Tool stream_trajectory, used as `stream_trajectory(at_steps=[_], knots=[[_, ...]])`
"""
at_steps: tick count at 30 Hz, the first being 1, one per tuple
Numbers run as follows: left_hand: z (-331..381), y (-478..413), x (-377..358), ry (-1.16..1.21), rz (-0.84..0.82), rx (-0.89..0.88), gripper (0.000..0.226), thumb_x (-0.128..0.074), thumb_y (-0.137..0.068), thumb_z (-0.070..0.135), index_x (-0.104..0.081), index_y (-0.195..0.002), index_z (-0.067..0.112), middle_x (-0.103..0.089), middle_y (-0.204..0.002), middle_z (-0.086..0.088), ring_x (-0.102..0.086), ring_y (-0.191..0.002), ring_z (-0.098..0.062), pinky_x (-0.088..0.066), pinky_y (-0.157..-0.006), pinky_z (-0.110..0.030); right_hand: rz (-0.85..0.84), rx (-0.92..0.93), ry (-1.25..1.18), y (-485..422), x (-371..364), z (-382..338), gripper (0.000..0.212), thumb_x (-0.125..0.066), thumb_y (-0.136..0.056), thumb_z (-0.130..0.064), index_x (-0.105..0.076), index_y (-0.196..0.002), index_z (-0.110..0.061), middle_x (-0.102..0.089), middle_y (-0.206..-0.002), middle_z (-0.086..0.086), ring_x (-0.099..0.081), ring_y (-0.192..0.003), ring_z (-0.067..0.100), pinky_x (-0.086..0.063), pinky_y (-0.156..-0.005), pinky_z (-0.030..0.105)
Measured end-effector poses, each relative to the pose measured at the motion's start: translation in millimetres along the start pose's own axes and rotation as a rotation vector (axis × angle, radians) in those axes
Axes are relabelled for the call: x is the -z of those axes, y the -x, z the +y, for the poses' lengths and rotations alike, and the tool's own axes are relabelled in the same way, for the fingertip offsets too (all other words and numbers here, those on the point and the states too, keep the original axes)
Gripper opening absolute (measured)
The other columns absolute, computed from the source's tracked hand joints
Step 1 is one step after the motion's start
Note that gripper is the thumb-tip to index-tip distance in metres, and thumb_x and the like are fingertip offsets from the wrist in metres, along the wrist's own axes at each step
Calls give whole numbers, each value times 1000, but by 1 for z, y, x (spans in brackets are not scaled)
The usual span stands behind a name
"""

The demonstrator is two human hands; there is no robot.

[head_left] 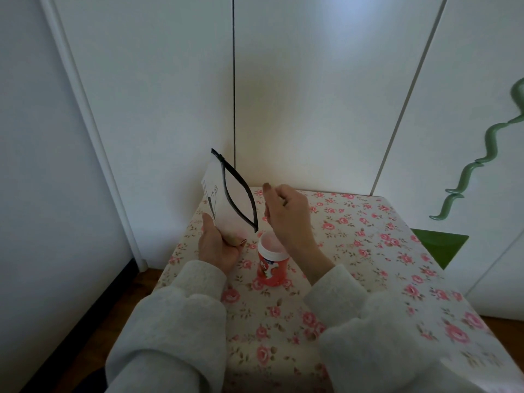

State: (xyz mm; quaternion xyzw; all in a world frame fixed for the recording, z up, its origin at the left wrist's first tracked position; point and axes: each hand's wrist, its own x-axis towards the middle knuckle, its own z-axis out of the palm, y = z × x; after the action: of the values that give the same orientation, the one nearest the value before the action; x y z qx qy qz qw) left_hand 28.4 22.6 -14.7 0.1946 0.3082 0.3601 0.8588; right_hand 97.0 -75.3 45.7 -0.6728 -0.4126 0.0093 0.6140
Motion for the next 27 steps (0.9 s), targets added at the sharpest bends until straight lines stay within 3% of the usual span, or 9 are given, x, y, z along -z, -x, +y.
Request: stream_trajectory(at_steps=[2,5,9,14,18,22,27], knots=[[0,-1,2,8,-9,3,61,-31,-91,54,-39,-137,14,-52,-137,-8,-54,-118,-28,-51,-78,-38,-43,102,116,2,0,3,41,-50,-91,-23,-49,-62,6,-55,-52,20,-44,-48,19,-40,-48,29],[0,-2,3,6,-18,5,62,-31,-90,55,-41,-136,14,-53,-135,-8,-55,-116,-28,-53,-71,-37,-119,220,237,7,-1,10,35,-51,-91,-21,-44,-59,-9,-38,-42,-5,-32,-38,11,-25,-37,16],[-1,3,1,1,-21,-9,60,-30,-91,54,-45,-132,12,-58,-130,-10,-60,-106,-26,-52,-67,-35,-137,293,320,10,-4,18,34,-51,-89,-26,-47,-61,-7,-36,-43,-8,-31,-38,12,-22,-39,20],[-1,5,1,-17,-31,-4,61,-29,-92,54,-44,-133,12,-57,-130,-9,-60,-102,-24,-52,-71,-36,-122,374,295,13,-4,15,41,-45,-85,-34,-48,-60,-3,-50,-43,9,-40,-36,22,-28,-38,24],[0,6,2,-3,-45,8,62,-29,-91,55,-40,-136,14,-53,-135,-9,-56,-112,-27,-52,-70,-36,-117,351,246,7,-3,11,34,-50,-86,-29,-42,-58,-11,-34,-41,-8,-32,-36,11,-25,-38,21],[0,7,1,-2,-41,4,61,-29,-92,54,-40,-136,13,-53,-135,-10,-58,-103,-26,-51,-69,-36,-150,328,241,8,-6,17,35,-52,-85,-26,-48,-61,-1,-55,-47,16,-47,-40,31,-37,-39,33],[-1,8,1,1,-34,-17,60,-29,-92,53,-42,-135,13,-54,-134,-10,-59,-96,-23,-50,-67,-34,-142,327,244,10,-7,19,33,-55,-84,-26,-50,-63,-1,-58,-51,20,-49,-44,33,-42,-42,40]])
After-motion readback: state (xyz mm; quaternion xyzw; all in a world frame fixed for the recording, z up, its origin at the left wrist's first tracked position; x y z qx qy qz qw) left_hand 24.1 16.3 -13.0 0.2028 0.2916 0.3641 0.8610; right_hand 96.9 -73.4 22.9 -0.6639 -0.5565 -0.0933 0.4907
